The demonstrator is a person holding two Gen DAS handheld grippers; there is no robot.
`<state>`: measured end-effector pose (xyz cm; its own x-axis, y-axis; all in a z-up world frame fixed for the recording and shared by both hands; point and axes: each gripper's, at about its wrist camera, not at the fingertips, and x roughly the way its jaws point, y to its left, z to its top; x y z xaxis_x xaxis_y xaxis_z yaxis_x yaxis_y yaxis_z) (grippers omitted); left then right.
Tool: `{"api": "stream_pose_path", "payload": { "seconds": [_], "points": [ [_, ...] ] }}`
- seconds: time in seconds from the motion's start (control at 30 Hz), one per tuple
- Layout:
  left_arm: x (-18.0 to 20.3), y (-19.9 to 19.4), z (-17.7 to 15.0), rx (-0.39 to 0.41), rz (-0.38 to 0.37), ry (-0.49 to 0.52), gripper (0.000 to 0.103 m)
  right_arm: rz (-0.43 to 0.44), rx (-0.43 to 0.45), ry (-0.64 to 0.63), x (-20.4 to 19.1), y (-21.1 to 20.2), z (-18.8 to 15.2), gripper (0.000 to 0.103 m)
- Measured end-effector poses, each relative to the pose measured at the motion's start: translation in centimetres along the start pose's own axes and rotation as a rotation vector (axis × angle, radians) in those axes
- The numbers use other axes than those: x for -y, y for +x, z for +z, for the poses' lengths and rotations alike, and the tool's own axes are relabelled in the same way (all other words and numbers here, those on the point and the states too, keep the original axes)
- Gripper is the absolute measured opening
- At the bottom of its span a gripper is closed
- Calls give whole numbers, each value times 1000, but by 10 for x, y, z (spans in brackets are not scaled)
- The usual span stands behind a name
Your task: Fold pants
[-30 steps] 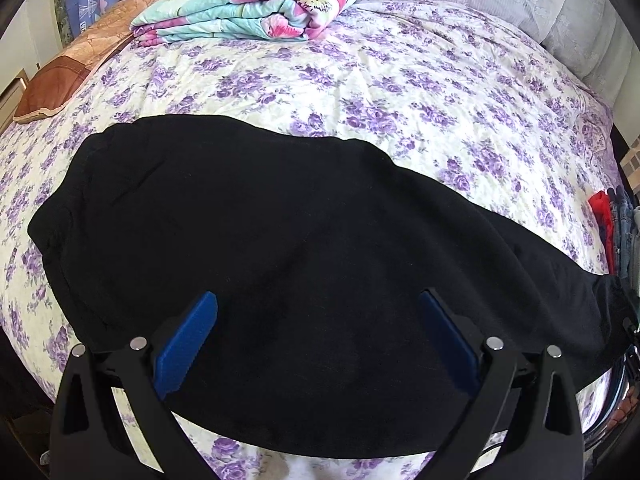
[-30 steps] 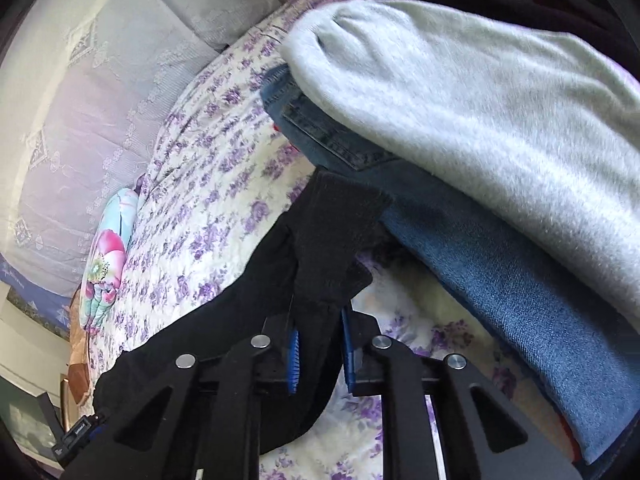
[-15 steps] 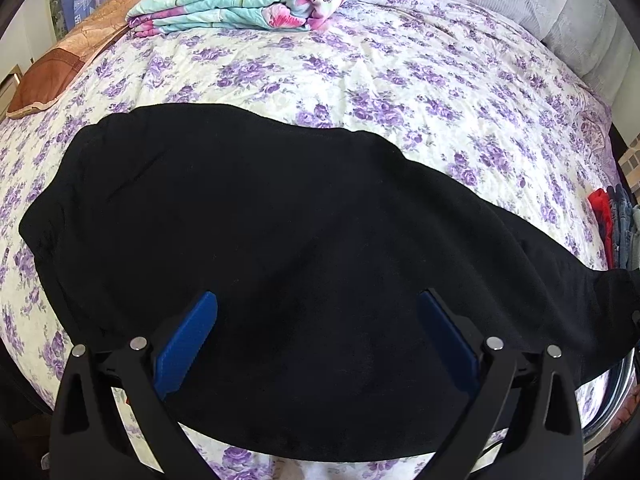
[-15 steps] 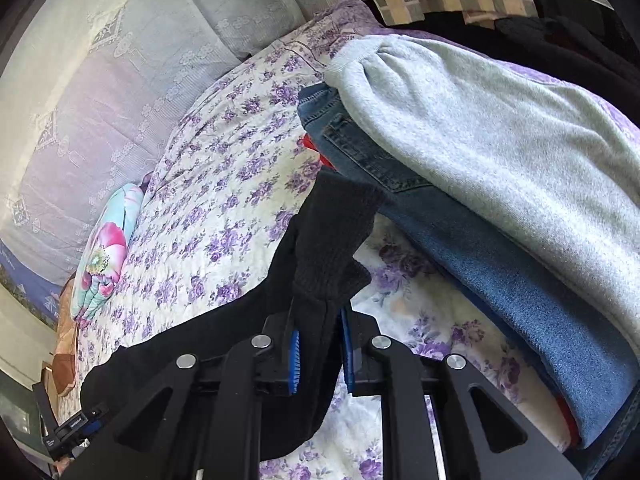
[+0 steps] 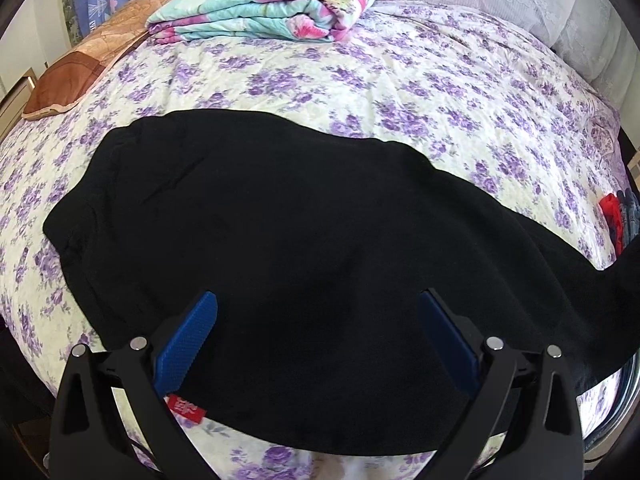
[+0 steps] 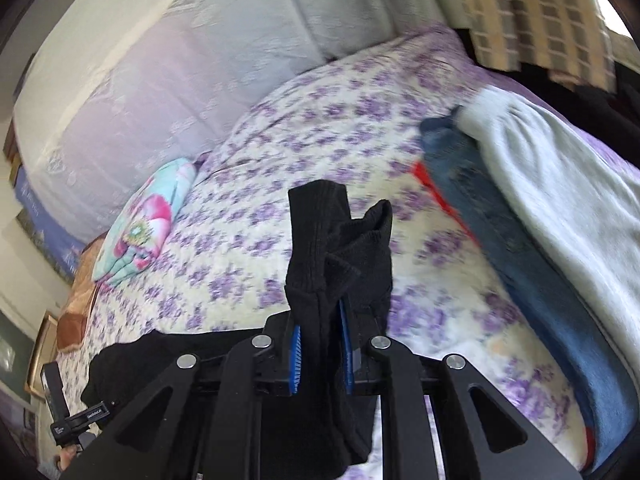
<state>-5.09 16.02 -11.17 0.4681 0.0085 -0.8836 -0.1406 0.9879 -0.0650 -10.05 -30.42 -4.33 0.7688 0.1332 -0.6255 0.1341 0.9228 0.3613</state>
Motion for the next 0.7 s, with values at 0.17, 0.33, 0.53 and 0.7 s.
{"api": "stream_pose_path", "payload": {
  "seconds": [0.17,0.33,0.53,0.7],
  "points": [
    [-26,-3,-4,3,18,-53,98,47,-33,-151,-59,20,-4,16],
    [-48,-8,-8,12,31,-96,98,92,-103,-322,-117,44,-27,16],
    [-70,-13,-10,18,44,-135,98,147,-170,-480,-165,66,-62,15],
    [-79,-13,-11,9,49,-141,98,193,-178,-578,-195,67,-83,15]
  ]
}}
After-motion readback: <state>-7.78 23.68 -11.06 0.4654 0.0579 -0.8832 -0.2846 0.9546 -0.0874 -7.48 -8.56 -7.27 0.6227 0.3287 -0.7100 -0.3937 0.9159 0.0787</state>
